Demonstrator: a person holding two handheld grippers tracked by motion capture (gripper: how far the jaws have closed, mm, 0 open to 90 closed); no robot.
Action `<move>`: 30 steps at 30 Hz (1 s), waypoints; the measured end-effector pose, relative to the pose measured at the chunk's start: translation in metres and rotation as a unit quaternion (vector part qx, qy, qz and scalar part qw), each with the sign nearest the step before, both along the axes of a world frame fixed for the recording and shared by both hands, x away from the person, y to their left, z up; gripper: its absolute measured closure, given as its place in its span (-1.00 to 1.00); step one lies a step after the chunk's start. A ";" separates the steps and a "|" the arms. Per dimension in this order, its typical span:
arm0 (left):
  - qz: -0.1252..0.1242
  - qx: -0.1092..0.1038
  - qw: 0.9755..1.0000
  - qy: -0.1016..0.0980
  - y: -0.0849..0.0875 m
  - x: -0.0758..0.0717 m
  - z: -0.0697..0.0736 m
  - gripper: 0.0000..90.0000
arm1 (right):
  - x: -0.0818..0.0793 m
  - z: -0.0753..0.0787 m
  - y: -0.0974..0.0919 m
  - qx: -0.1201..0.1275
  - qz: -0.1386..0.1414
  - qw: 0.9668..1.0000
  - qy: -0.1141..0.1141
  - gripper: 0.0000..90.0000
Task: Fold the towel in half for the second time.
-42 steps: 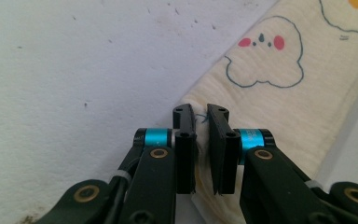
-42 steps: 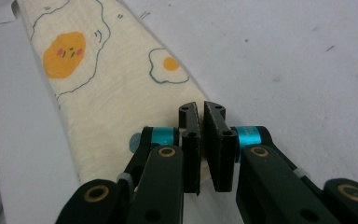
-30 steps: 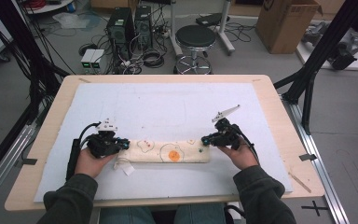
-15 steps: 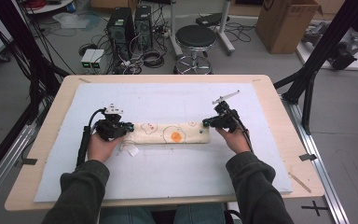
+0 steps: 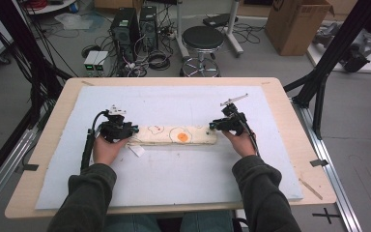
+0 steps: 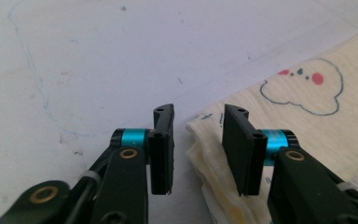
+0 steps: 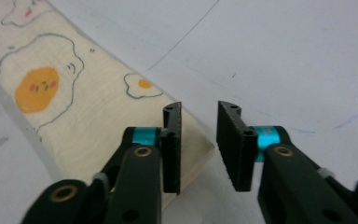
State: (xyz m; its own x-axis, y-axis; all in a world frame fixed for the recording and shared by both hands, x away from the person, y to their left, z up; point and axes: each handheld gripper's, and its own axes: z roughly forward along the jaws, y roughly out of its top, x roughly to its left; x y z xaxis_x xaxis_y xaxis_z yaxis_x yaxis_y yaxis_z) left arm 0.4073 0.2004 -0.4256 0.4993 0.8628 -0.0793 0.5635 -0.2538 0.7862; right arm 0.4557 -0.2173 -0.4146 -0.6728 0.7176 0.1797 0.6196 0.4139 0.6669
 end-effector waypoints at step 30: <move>-0.045 -0.033 0.998 -0.019 0.017 -0.035 0.026 -0.01 | -0.030 0.032 -0.002 0.061 0.015 0.997 -0.038 -0.33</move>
